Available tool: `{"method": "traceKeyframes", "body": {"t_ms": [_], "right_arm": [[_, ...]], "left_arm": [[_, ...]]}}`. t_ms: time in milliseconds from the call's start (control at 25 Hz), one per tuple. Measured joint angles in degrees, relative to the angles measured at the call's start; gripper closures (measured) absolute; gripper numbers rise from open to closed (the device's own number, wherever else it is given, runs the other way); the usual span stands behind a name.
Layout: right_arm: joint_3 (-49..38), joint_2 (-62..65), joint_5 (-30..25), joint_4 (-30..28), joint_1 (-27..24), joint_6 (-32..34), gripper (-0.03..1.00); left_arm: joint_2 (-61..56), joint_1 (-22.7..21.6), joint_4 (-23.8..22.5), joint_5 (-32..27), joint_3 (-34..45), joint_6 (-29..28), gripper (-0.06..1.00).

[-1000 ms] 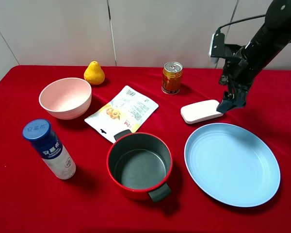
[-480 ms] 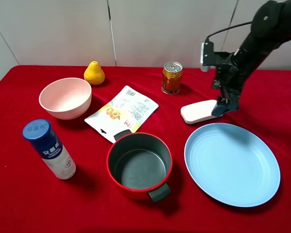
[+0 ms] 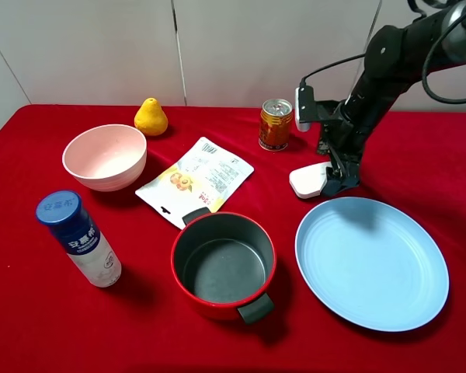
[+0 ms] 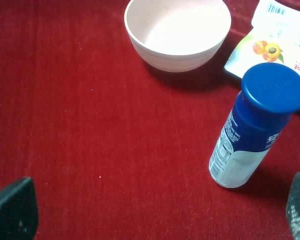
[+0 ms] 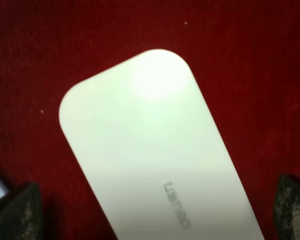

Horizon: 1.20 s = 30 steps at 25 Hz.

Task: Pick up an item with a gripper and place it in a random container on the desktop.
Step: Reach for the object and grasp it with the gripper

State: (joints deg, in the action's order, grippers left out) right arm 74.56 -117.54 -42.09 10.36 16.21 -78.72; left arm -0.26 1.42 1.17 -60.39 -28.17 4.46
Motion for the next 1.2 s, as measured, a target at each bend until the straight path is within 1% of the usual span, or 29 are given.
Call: {"method": "traceKeyframes", "body": {"t_ms": [560,920,1200], "right_arm": [[0.53,-3.22,2.14,-0.16,0.06,-0.49,0.28],[0.53,-3.43,2.13,-0.16,0.06,-0.43,0.28],[0.53,-3.43,1.05,-0.16,0.06,-0.32,0.28]], "left_arm": [[0.0,0.0,0.0,0.0,0.0,0.0,-0.05],[0.0,0.0,0.0,0.0,0.0,0.0,-0.05],[0.0,0.0,0.0,0.0,0.0,0.0,-0.05]]}}
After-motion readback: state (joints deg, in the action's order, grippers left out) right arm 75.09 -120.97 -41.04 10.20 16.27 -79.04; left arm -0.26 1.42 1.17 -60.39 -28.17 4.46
